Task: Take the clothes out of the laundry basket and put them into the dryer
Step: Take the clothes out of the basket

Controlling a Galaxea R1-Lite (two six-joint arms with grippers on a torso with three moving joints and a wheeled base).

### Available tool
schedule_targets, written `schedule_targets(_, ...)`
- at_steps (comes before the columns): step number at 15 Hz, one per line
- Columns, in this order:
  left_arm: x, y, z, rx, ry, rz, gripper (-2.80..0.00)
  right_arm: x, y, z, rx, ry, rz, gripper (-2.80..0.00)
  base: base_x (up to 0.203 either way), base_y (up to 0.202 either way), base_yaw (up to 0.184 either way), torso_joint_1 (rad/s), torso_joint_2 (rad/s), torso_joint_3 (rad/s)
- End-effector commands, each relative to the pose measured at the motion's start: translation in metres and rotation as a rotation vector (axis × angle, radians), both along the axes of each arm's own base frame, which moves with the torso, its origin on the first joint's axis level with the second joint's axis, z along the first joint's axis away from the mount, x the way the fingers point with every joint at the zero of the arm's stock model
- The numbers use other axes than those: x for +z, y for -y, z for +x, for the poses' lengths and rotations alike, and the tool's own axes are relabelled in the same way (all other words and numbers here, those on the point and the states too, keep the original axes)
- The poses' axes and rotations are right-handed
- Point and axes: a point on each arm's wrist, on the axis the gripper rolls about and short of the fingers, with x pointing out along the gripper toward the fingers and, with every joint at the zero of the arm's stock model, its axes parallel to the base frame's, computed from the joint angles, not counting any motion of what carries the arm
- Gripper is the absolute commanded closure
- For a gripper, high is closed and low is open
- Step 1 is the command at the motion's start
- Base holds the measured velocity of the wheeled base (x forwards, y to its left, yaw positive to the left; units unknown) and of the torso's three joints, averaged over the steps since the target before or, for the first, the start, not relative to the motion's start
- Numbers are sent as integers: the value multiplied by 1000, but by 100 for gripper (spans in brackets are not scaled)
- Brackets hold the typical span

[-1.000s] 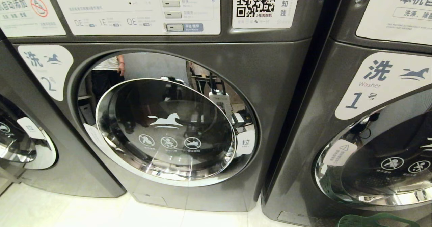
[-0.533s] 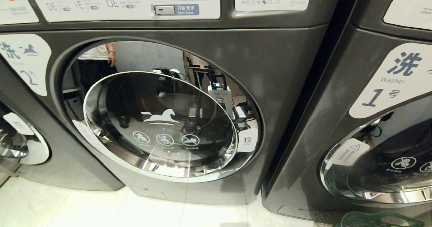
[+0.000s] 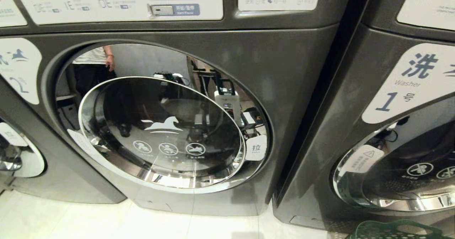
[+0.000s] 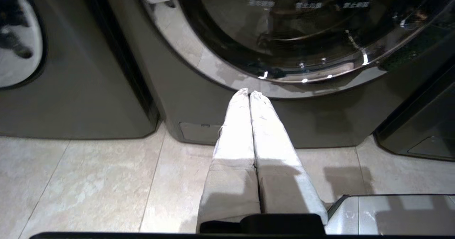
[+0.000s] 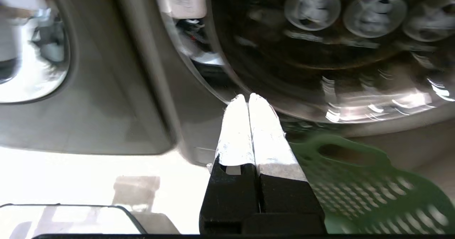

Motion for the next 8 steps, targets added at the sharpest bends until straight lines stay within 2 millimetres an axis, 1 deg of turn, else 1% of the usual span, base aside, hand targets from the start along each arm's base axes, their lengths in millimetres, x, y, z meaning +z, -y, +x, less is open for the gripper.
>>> schedule_targets(1,0,0,0,1,0,0,0,0,0,0,-1,-2,0,0,2,7,-127,2,2,0)
schedule_targets(8,0,0,0,1,0,-9,0,0,0,0,1,0,-4,0,1,8,-177,3,4,3)
